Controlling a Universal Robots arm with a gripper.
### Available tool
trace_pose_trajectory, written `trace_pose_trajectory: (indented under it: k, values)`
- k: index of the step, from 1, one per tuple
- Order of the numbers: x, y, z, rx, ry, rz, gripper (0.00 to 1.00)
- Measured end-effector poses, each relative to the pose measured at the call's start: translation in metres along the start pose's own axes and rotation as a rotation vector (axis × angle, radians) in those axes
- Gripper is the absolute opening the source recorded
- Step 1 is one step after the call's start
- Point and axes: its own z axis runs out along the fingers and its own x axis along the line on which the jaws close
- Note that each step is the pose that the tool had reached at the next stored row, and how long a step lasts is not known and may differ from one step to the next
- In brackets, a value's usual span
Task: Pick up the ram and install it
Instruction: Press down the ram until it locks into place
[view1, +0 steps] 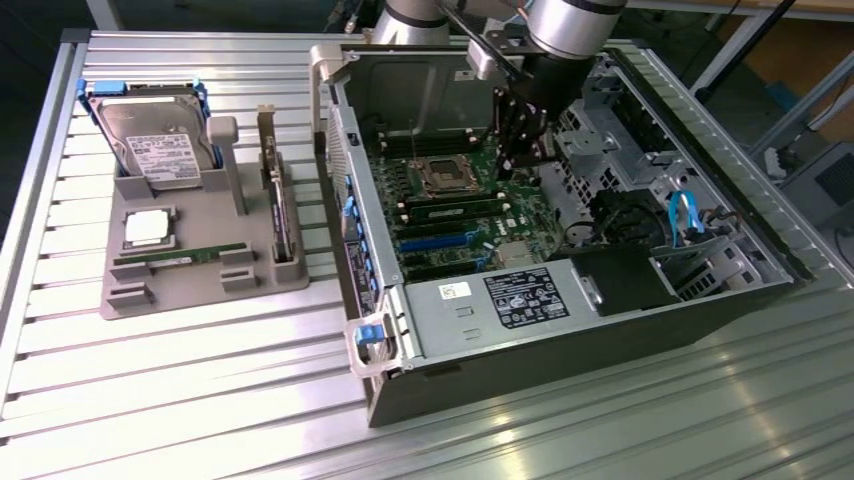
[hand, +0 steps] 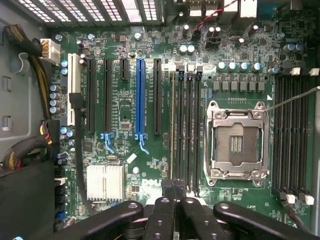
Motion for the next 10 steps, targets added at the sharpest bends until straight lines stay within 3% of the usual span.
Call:
trace_pose_trajectory:
  k: [10]
  values:
    - [-0.001, -0.0005, 0.013, 0.0, 0.0, 0.0, 0.1]
